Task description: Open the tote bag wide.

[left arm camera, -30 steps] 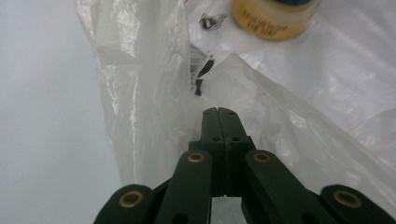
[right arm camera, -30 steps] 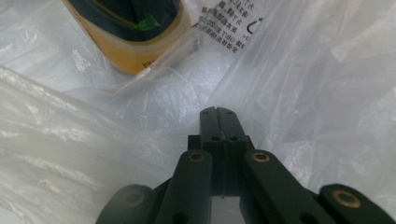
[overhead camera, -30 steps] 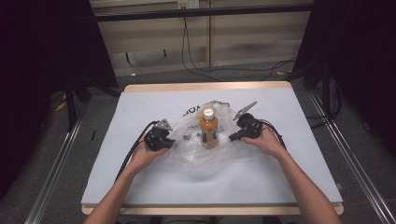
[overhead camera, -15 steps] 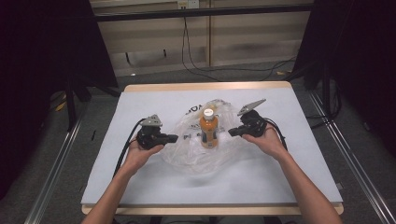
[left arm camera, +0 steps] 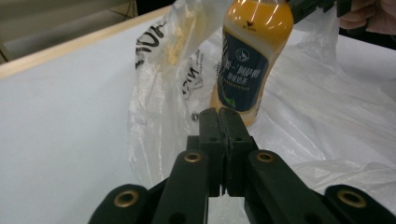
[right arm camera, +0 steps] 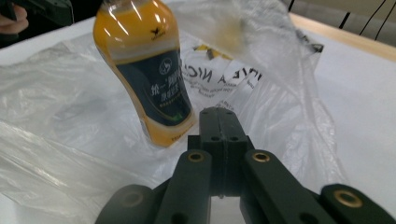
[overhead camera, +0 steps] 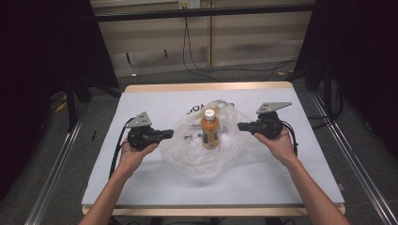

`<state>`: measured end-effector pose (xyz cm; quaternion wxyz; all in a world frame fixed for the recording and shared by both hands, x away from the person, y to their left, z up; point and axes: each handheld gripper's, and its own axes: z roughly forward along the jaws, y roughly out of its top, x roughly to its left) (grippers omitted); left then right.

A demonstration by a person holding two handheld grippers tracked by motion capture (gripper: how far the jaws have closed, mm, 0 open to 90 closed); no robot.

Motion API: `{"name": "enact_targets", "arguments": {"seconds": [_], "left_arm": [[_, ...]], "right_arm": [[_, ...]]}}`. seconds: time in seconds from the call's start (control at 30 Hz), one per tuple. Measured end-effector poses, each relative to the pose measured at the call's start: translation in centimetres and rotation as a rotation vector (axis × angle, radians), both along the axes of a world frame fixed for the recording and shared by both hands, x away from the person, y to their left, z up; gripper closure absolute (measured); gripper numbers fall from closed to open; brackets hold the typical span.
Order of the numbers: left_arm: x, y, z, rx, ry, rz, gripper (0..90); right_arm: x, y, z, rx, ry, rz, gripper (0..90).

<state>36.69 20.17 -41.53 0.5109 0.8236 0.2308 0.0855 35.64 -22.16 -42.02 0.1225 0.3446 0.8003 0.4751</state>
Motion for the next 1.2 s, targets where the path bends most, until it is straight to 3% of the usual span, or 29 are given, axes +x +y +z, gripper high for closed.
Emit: {"name": "enact_targets", "arguments": {"seconds": [0.1,0.27,0.4,0.57,0.7,0.83,0.97,1.07,1.2], "left_arm": [[-0.4,0.4,0.5,-0.037,-0.022,0.01,88.1],[-1.0,0.9,1.4,-0.059,-0.044,0.006,89.8],[-1.2,1.0,1.3,-0.063,-0.042,0.006,90.0],[-1.1,0.9,1.0,-0.065,-0.032,0.013,90.0],[-1.4,0.8,1.0,-0.074,-0.037,0.015,90.0],[-2.2,1.6,1.4,-0.086,-0.066,0.039,89.2],[-3.1,2.5,1.3,-0.105,-0.067,0.058,85.6],[-3.9,3.2,1.0,-0.107,-0.071,0.075,72.3],[-4.9,3.8,0.7,-0.094,-0.072,0.09,63.7]], "right_arm": [[-0.6,-0.5,0.4,0.048,-0.021,-0.009,89.4],[-1.3,-1.1,1.0,0.114,-0.039,-0.01,87.9],[-1.7,-1.7,1.6,0.237,-0.039,0.001,90.0],[-1.7,-1.9,2.6,0.255,-0.084,-0.022,90.0],[-1.7,-1.3,3.5,0.231,-0.112,-0.026,90.0],[-2.9,-1.5,3.5,0.211,-0.159,-0.049,90.0],[-4.7,-2.6,3.1,0.203,-0.182,-0.085,90.0],[-6.2,-3.6,2.9,0.195,-0.2,-0.134,73.8],[-7.9,-4.6,2.2,0.193,-0.195,-0.142,50.4]]}}
